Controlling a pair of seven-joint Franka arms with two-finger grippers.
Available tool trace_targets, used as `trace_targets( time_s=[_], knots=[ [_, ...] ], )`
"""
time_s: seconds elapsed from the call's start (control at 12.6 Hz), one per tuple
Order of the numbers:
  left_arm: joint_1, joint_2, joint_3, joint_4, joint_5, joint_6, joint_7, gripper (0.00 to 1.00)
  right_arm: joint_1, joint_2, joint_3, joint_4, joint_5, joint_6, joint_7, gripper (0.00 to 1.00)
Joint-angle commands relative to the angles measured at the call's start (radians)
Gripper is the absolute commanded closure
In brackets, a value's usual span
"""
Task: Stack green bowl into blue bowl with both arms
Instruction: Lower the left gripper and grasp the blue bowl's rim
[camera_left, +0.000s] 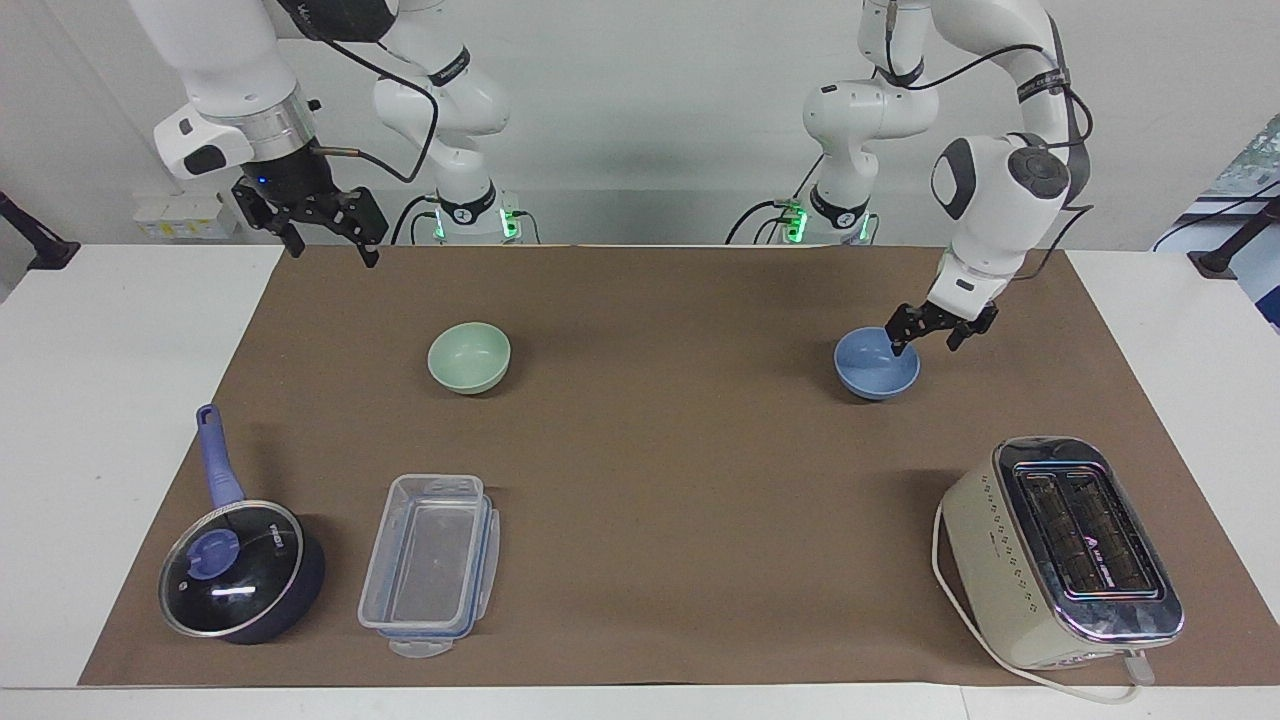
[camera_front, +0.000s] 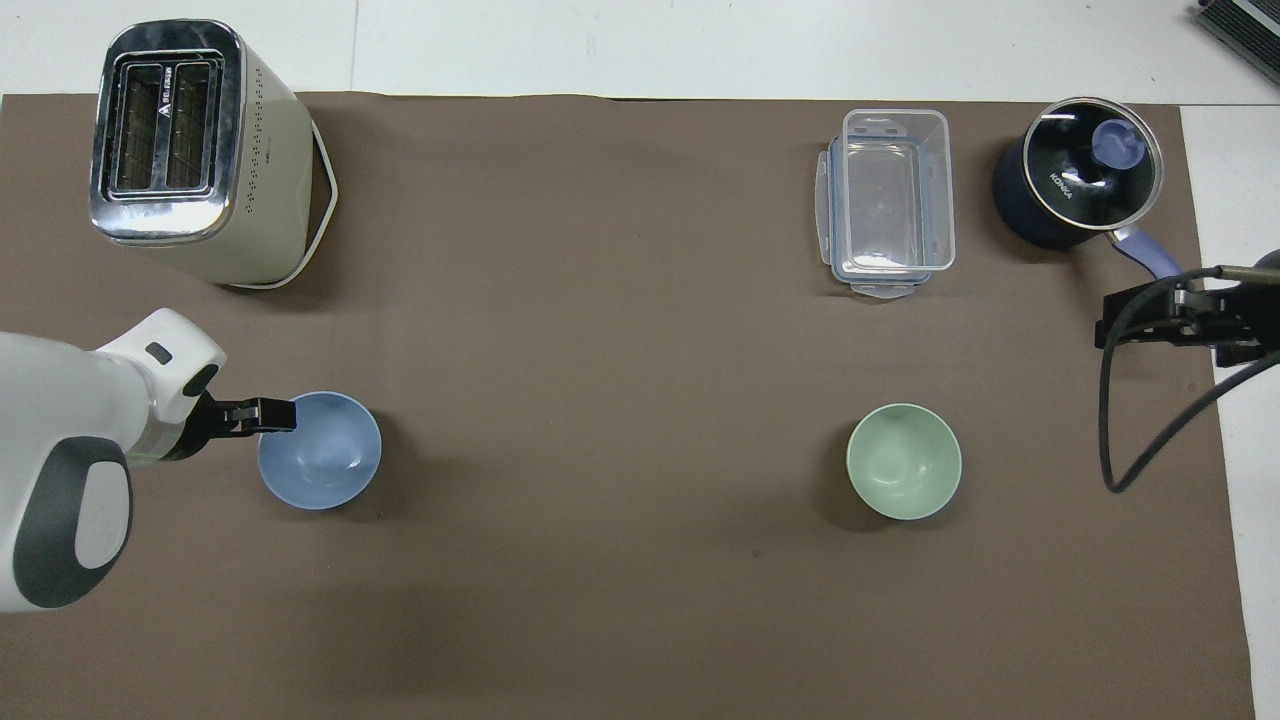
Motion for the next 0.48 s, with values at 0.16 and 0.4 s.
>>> trace_targets(
  time_s=[0.16,0.4],
  knots=[
    [-0.029,0.032,0.011,-0.091,0.020,0.139,-0.001,0.00,-0.007,-0.028,0.006,-0.035,0.001,0.016,0.003,0.00],
    [-0.029,0.037,0.011,-0.100,0.020,0.145,-0.008,0.26,-0.007,-0.028,0.006,-0.035,0.001,0.016,0.004,0.00]
  ],
)
